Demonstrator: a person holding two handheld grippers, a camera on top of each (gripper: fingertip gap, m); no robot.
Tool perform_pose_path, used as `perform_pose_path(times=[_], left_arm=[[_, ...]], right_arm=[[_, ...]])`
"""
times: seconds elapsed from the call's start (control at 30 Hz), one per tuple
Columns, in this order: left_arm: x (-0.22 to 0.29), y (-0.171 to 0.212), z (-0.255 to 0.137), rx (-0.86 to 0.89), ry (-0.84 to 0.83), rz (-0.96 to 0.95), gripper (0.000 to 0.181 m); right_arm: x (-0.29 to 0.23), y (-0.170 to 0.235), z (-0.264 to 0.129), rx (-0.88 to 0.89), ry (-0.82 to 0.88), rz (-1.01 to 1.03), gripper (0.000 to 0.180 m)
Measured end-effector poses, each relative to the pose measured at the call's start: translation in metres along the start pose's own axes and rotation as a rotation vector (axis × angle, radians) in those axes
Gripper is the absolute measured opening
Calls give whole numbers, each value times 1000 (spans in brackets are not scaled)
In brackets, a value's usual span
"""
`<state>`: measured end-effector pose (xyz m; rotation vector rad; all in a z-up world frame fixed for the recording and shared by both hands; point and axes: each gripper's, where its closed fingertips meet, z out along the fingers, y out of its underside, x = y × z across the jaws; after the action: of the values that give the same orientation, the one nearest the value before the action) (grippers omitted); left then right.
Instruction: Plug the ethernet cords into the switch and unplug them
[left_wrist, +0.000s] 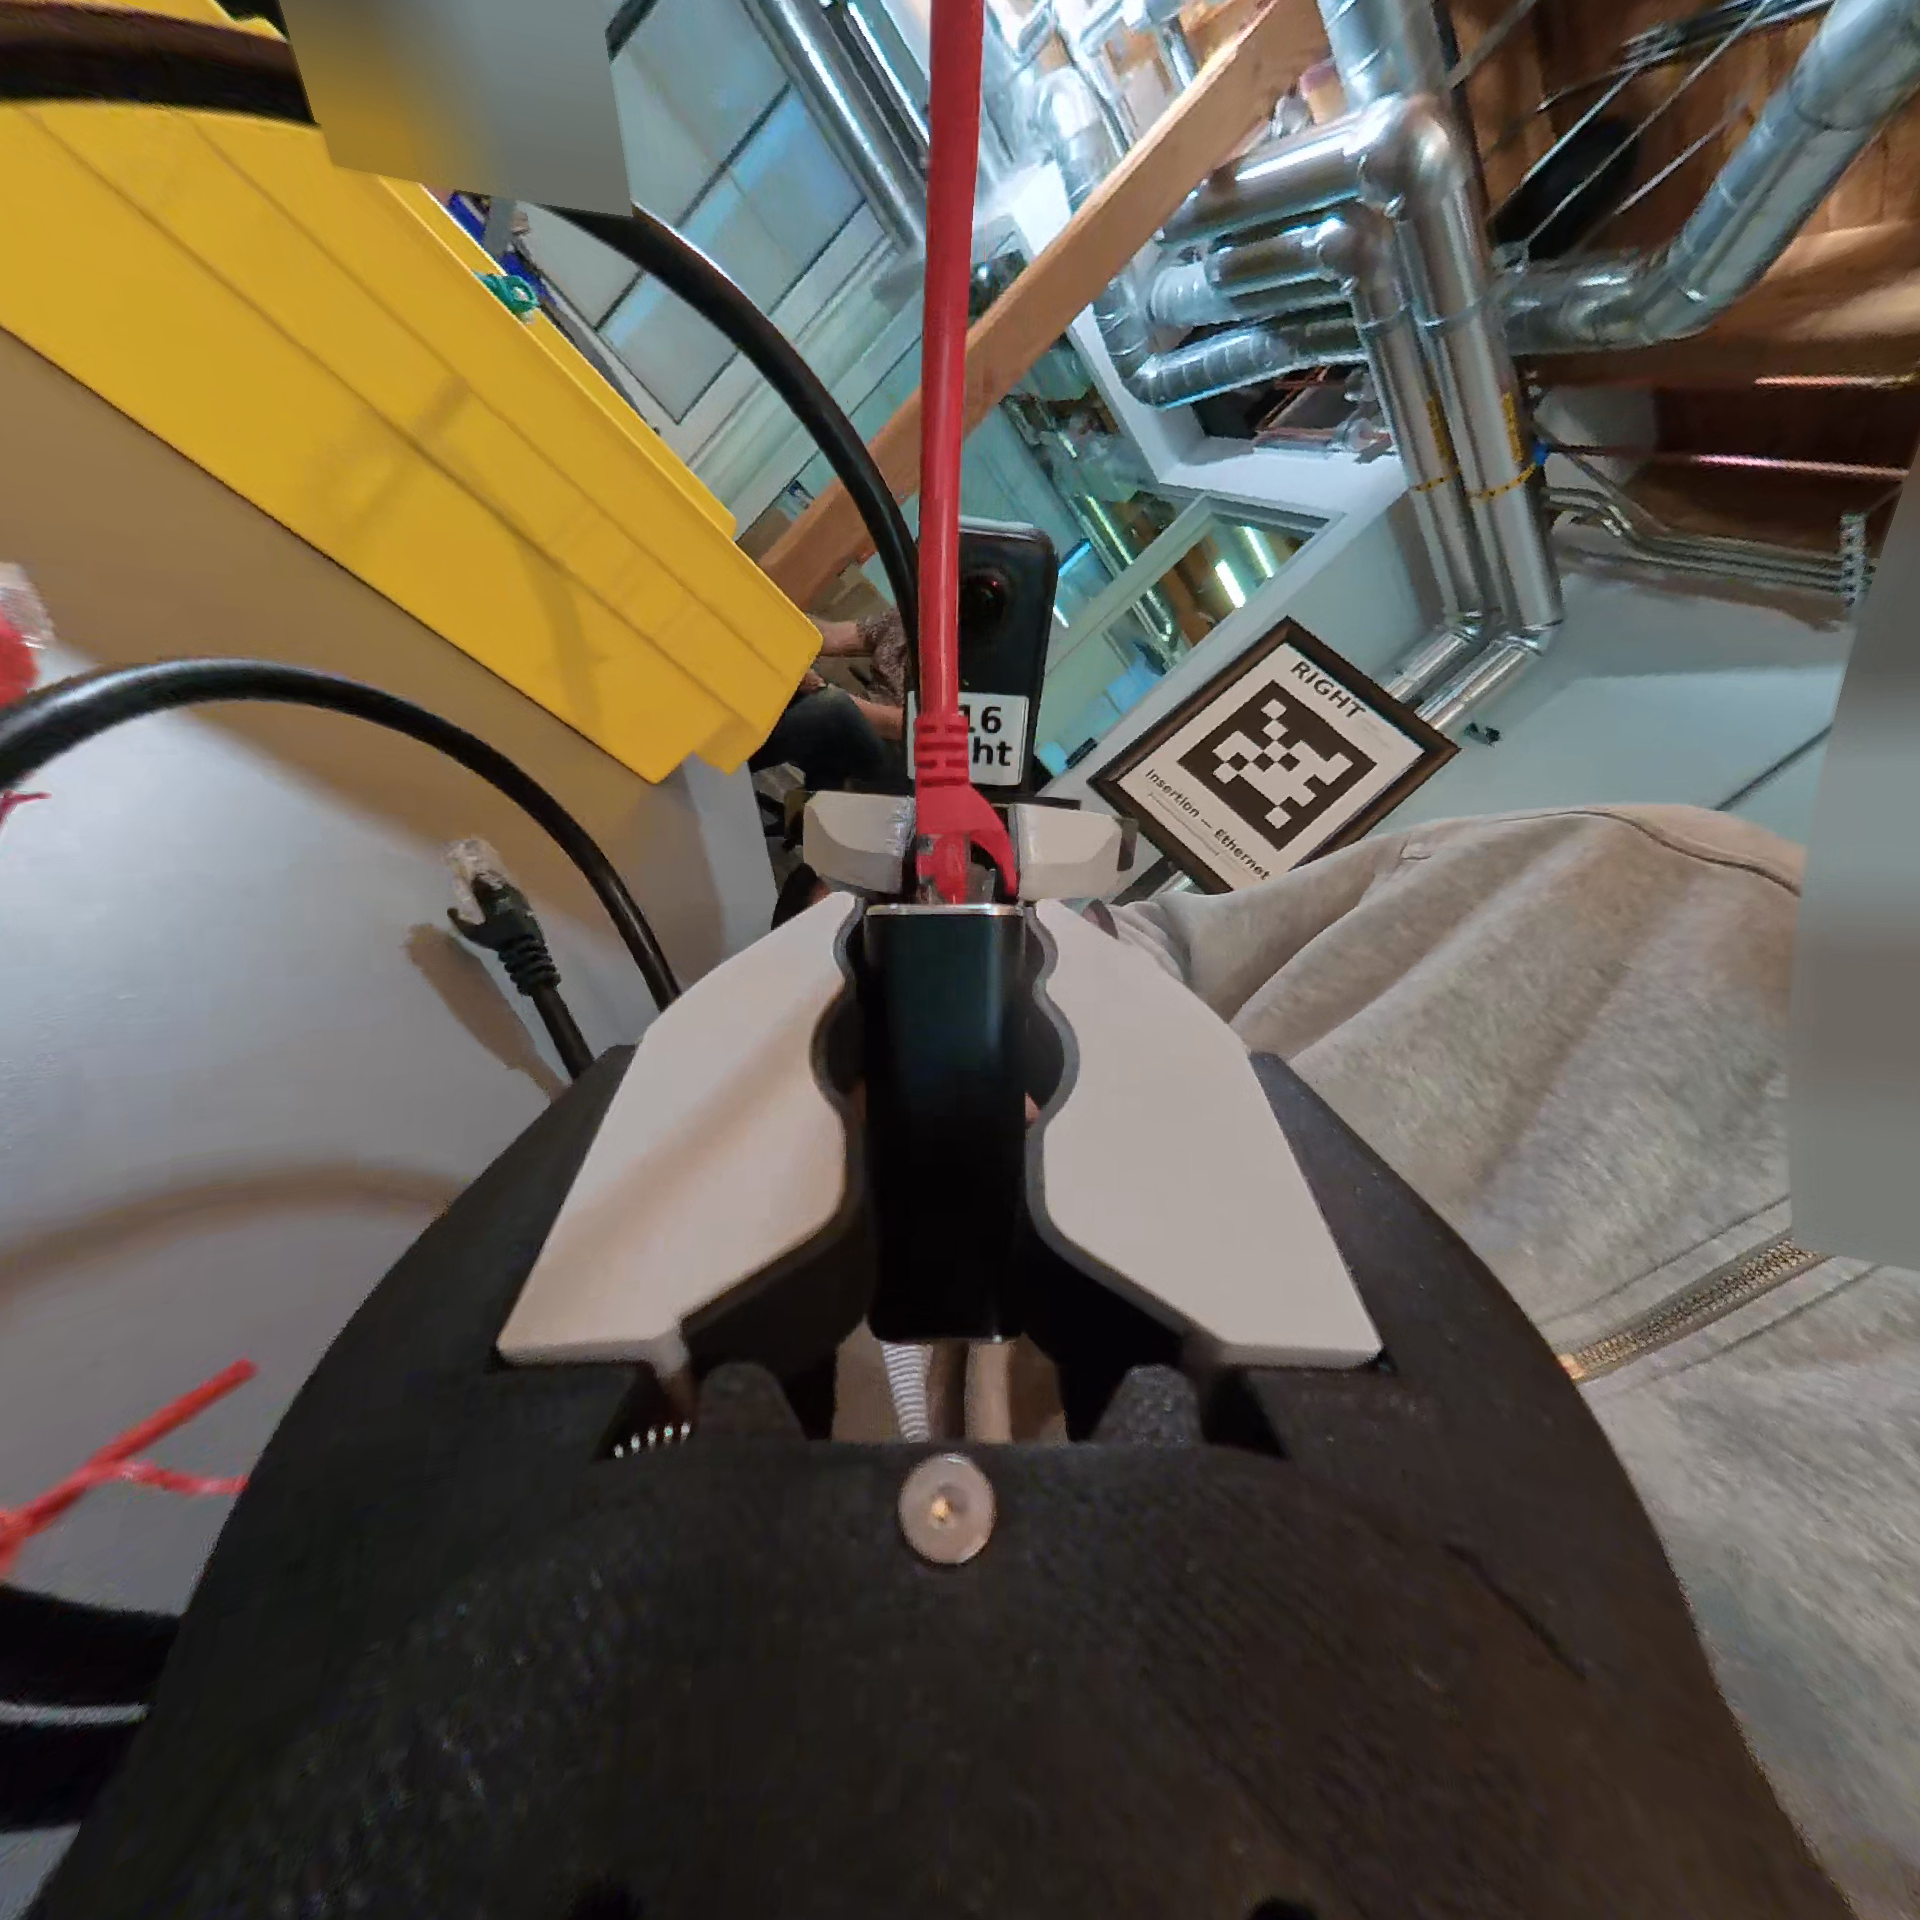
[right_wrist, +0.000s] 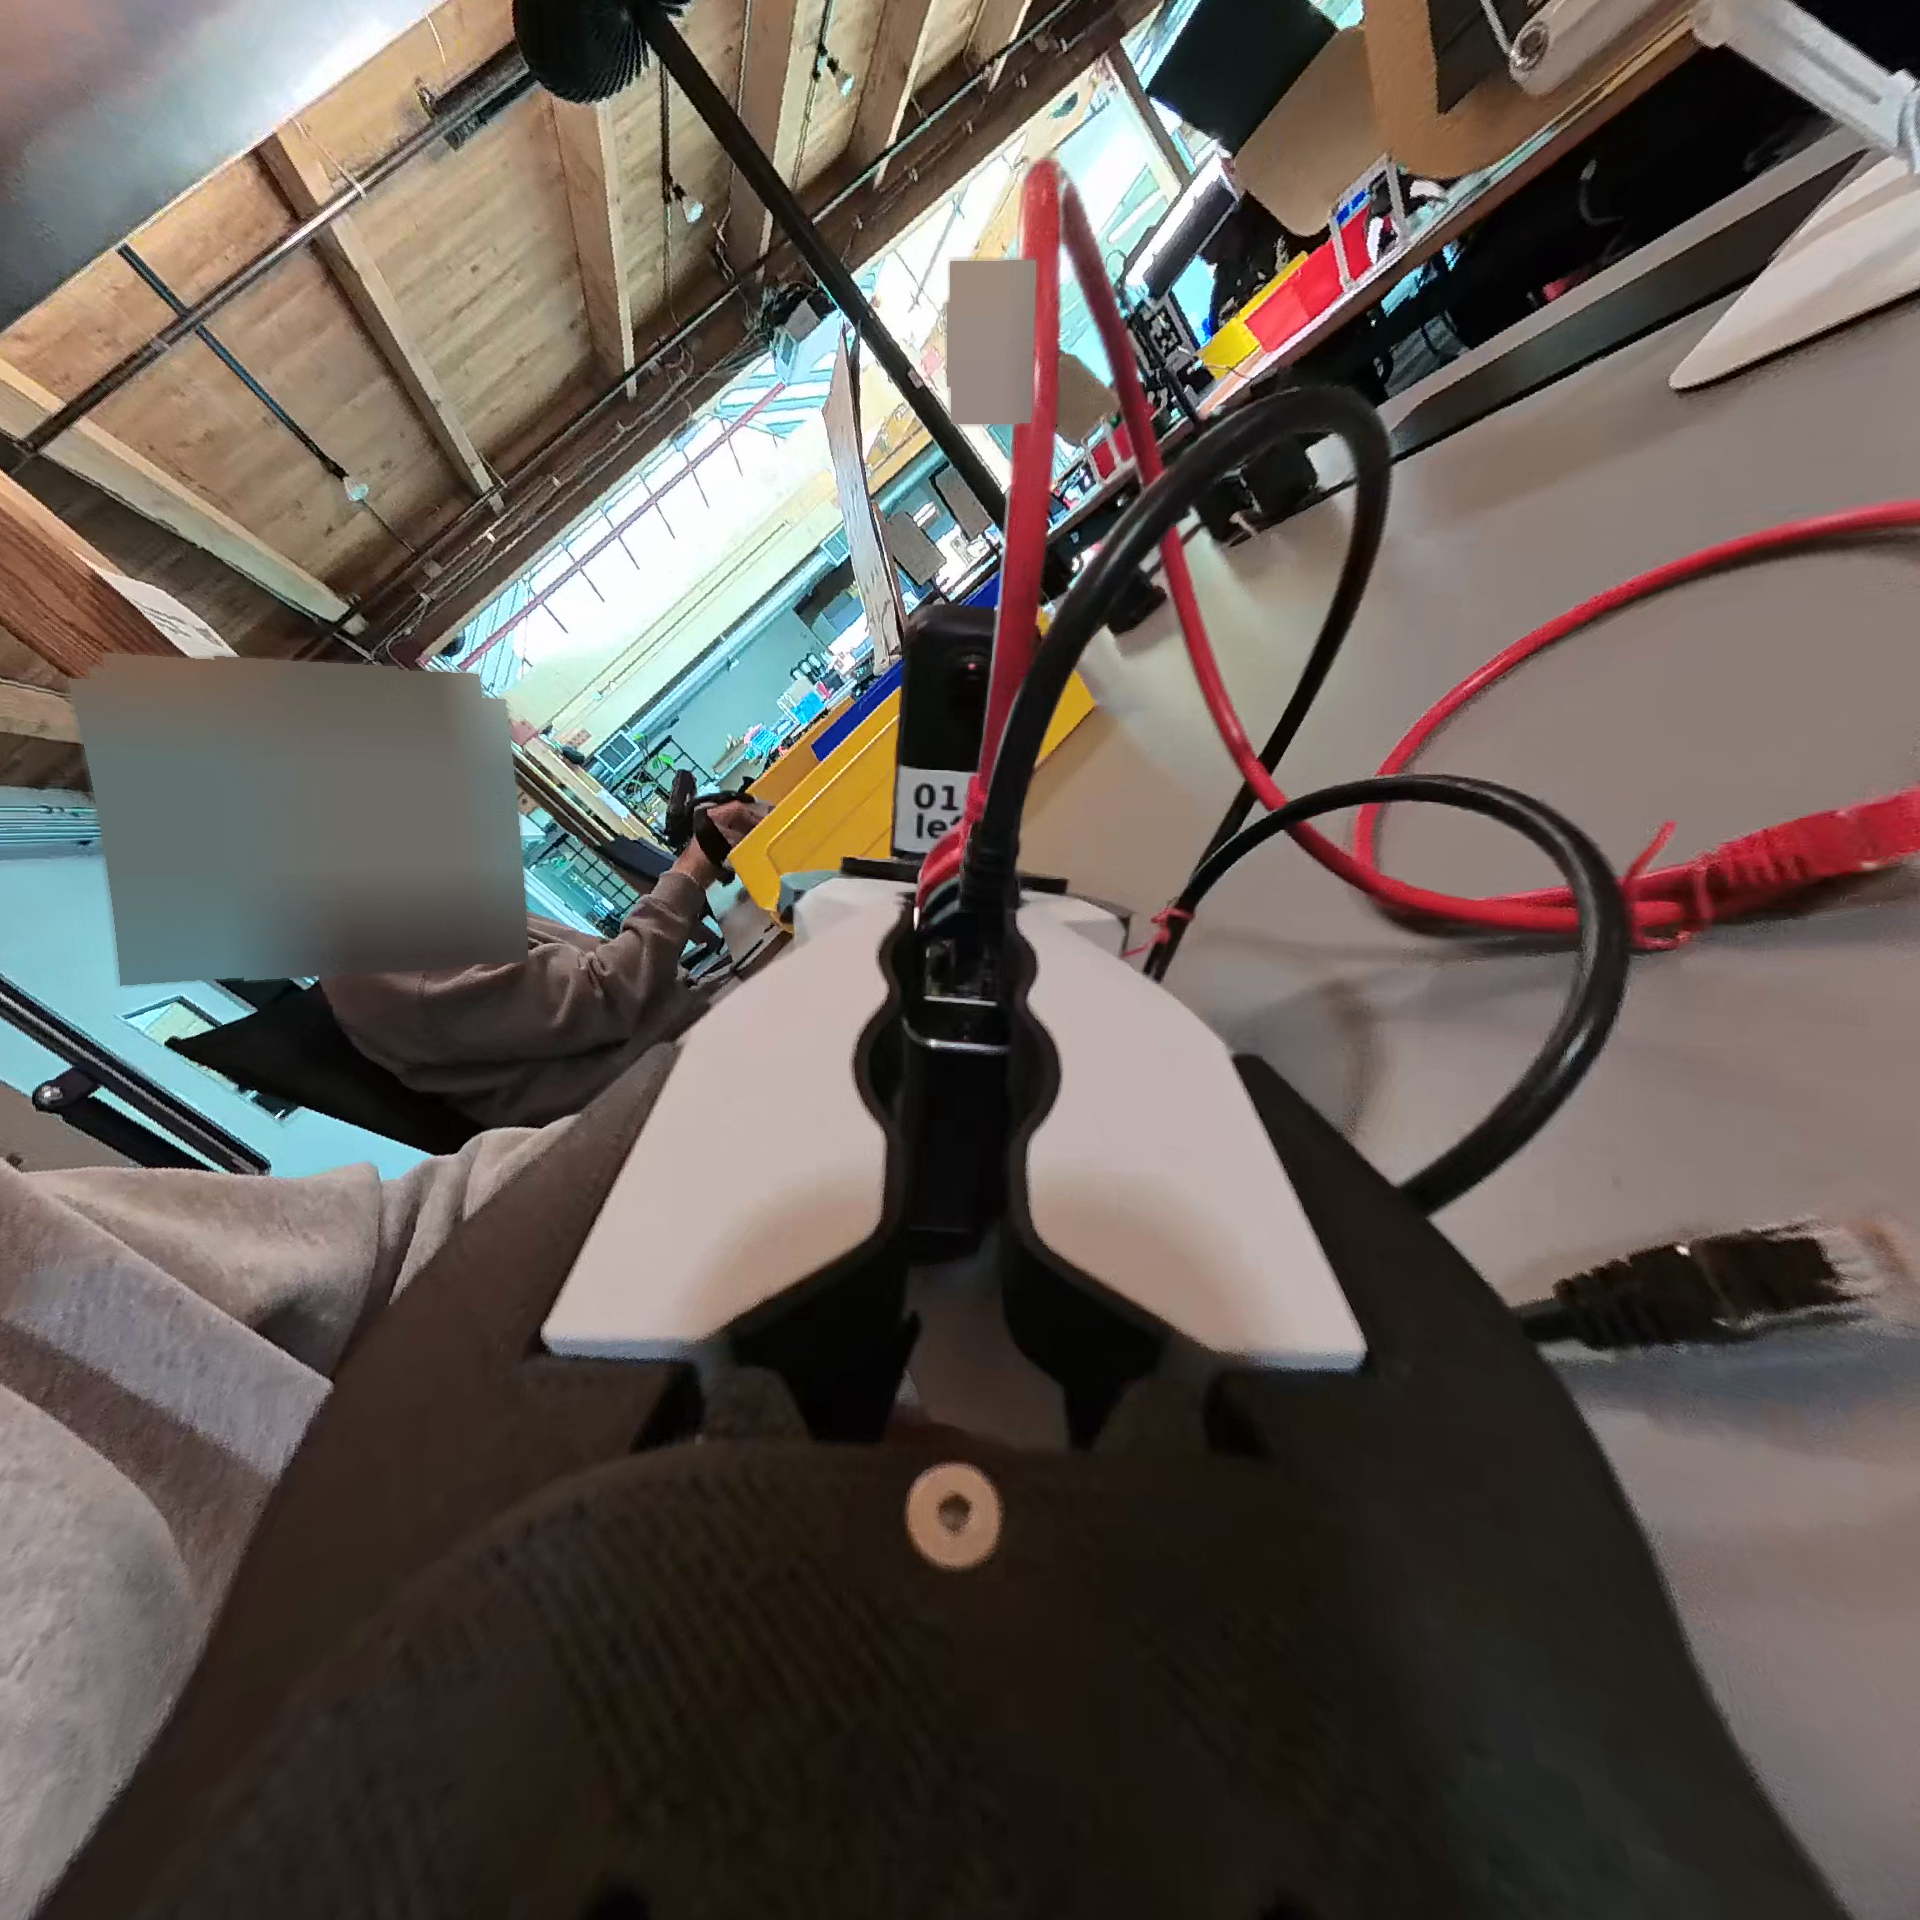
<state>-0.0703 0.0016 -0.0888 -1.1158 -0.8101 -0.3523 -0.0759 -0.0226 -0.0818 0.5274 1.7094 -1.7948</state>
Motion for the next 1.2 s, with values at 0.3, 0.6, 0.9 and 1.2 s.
perform_pose_path(times=[0.3,0.6,0.9,1.2], left_arm=[[-4,1,-3,-27,-13,-12,25],[-3,9,3,-84,-34,21,25],[-4,14,6,-121,-66,60,25],[-13,20,5,-151,-136,22,26]], right_arm=[[7,-7,-12,-151,9,-150,25],[6,7,-11,-277,-17,-197,24],[2,11,-13,-317,-70,-170,17],[11,19,-16,-370,2,-315,16]])
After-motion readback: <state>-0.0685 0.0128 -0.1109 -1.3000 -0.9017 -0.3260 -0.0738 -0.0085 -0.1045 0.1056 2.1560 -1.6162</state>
